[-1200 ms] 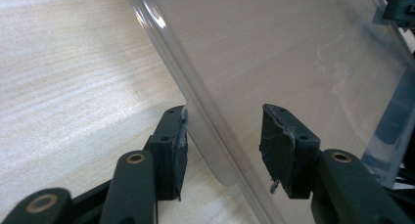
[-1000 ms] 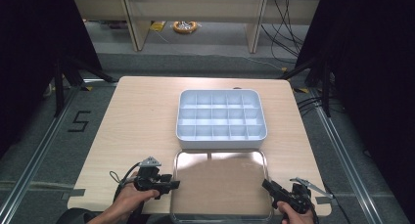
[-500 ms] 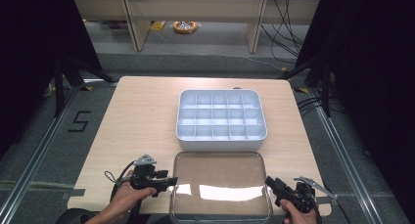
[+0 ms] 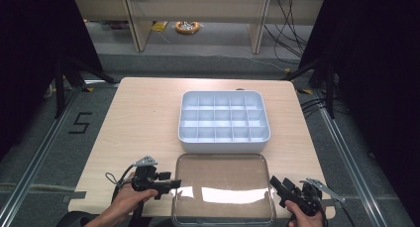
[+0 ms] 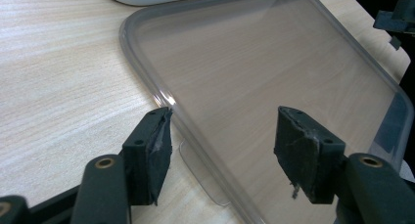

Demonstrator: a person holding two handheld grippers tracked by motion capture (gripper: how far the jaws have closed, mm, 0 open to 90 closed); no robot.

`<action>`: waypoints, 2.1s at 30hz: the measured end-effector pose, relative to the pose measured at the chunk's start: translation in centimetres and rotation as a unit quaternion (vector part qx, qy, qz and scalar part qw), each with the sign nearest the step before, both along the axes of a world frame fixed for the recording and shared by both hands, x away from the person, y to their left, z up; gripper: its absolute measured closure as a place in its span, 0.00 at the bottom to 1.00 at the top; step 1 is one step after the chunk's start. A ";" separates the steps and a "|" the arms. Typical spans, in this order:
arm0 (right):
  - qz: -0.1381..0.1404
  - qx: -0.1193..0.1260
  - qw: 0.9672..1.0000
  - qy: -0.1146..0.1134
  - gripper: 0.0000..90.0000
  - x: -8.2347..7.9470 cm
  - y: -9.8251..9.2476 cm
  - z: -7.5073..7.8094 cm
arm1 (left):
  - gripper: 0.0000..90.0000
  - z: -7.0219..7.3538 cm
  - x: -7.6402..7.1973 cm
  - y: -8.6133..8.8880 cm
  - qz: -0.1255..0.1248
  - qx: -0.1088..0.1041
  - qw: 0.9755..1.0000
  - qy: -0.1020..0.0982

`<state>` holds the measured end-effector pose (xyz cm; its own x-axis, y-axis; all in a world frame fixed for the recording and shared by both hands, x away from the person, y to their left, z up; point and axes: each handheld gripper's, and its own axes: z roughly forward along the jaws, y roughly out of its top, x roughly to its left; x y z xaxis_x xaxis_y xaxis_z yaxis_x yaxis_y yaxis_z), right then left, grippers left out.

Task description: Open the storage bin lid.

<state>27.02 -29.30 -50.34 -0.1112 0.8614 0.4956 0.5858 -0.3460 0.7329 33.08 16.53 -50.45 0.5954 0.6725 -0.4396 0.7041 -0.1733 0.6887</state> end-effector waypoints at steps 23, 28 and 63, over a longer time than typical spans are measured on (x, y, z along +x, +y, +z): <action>0.001 -0.034 0.999 0.003 0.36 -1.1 1.5 1.6 | 0.25 0.7 0.1 0.6 -0.020 -0.017 0.999 -0.027; 0.031 -0.074 0.996 -0.029 0.35 -1.2 2.0 1.7 | 0.18 0.9 -0.3 0.8 -0.035 -0.024 0.998 -0.046; 0.090 -0.144 0.985 -0.014 0.31 -5.5 3.5 1.3 | 0.17 0.8 -3.8 2.7 -0.056 -0.002 0.994 -0.094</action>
